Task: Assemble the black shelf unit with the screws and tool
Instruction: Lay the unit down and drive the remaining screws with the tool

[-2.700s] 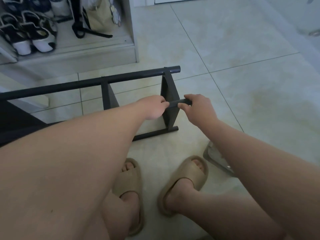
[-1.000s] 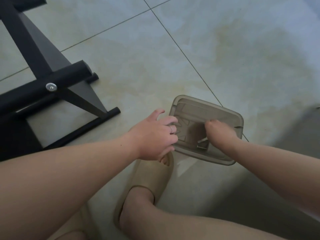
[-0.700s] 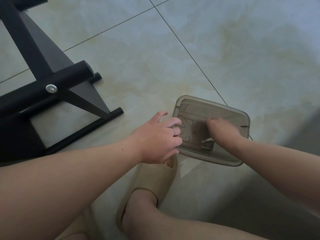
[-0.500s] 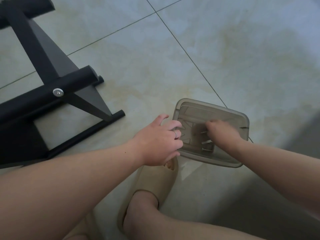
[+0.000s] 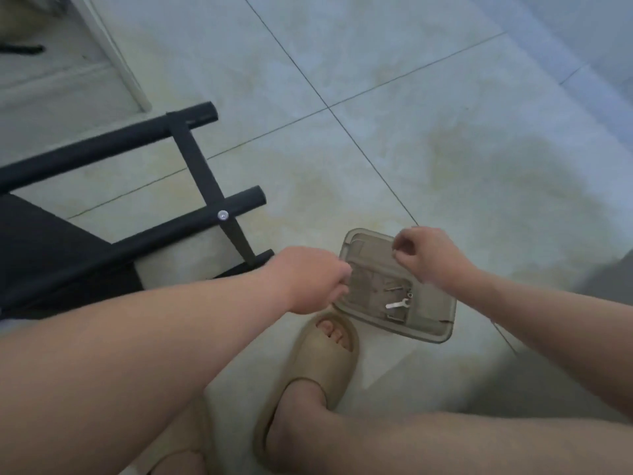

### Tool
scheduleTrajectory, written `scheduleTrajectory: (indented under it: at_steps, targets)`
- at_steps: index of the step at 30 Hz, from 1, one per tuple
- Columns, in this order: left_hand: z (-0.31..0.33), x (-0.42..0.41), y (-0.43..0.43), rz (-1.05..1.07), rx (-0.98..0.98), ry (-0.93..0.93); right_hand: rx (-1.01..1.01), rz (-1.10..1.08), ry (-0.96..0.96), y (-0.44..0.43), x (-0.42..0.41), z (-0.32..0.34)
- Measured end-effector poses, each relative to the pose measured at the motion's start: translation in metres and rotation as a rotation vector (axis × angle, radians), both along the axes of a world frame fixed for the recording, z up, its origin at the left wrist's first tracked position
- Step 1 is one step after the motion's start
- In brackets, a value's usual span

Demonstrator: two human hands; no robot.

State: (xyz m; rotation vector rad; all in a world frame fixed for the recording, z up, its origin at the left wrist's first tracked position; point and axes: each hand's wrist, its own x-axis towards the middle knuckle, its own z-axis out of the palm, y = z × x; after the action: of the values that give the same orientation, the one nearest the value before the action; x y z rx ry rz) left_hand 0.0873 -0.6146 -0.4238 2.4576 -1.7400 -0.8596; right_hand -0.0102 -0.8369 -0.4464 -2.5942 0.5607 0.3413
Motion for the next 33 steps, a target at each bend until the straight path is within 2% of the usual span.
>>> scheduleTrajectory:
  at_steps: [4,8,10,12,14,18,22,26,31,33]
  targets:
    - [0.060,0.018,0.025,0.368,-0.010,0.189,0.122,-0.104,-0.178,0.041,0.037,0.077]
    - [0.116,0.036,0.064,1.128,-0.234,0.710,0.255,-0.064,-0.284,0.105,0.064,0.149]
    - [0.131,0.040,0.083,1.432,-0.324,0.961,0.289,-0.031,-0.313,0.133,0.074,0.171]
    - [0.144,0.044,0.109,1.554,-0.443,1.260,0.293,0.034,-0.346,0.168,0.082,0.193]
    - [0.153,0.044,0.132,1.558,-0.546,1.537,0.302,0.091,-0.363,0.196,0.089,0.210]
    - [0.163,0.042,0.159,1.503,-0.662,1.741,0.384,0.122,-0.328,0.234,0.093,0.222]
    - [0.168,0.043,0.173,1.508,-0.658,1.746,0.477,0.083,-0.312,0.247,0.093,0.217]
    - [0.162,0.049,0.176,1.616,-0.518,1.565,0.340,0.048,-0.350,0.238,0.097,0.204]
    - [0.144,0.060,0.173,1.623,-0.362,1.030,0.086,0.156,-0.167,0.213,0.101,0.170]
    - [0.137,0.067,0.174,1.463,-0.286,0.730,-0.015,0.190,-0.053,0.201,0.105,0.161]
